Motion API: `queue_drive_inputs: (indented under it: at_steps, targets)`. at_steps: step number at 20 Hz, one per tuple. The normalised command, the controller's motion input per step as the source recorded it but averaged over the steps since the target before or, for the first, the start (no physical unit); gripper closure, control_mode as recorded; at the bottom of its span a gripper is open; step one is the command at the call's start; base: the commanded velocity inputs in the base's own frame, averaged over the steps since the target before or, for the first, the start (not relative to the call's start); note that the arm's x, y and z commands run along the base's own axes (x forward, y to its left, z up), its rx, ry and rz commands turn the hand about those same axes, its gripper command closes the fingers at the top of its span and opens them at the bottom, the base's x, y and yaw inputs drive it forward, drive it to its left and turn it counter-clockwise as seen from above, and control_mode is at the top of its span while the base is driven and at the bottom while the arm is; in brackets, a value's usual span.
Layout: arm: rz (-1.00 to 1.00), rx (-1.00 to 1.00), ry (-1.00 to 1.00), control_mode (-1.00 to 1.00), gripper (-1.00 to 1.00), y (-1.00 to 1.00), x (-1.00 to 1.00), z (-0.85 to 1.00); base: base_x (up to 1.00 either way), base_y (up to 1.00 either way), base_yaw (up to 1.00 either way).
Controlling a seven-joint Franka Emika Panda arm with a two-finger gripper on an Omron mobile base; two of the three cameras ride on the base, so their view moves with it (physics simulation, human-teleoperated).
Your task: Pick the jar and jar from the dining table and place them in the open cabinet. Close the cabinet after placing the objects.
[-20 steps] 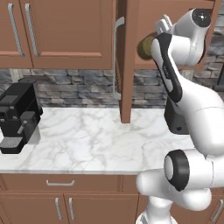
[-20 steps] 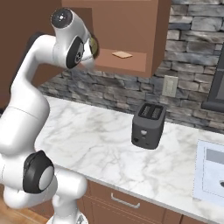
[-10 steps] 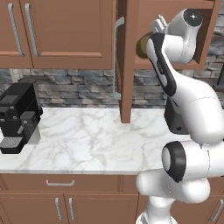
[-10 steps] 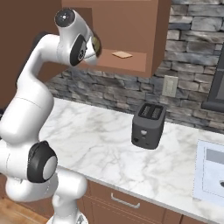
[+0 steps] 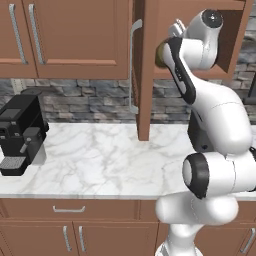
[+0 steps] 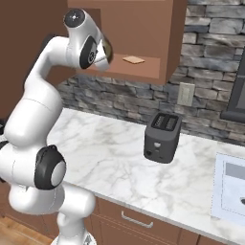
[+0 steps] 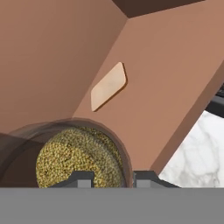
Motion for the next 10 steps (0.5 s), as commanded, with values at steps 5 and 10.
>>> queue_drive_inputs:
  at_steps: [5, 10]
  targets:
    - [0.00, 0.00, 0.09, -1.00, 1.00, 0.00, 0.19, -0.01, 0.00, 0.00, 0.00]
    - [0.00, -0.01, 0.08, -1.00, 1.00, 0.00, 0.20, -0.04, 0.00, 0.00, 0.00]
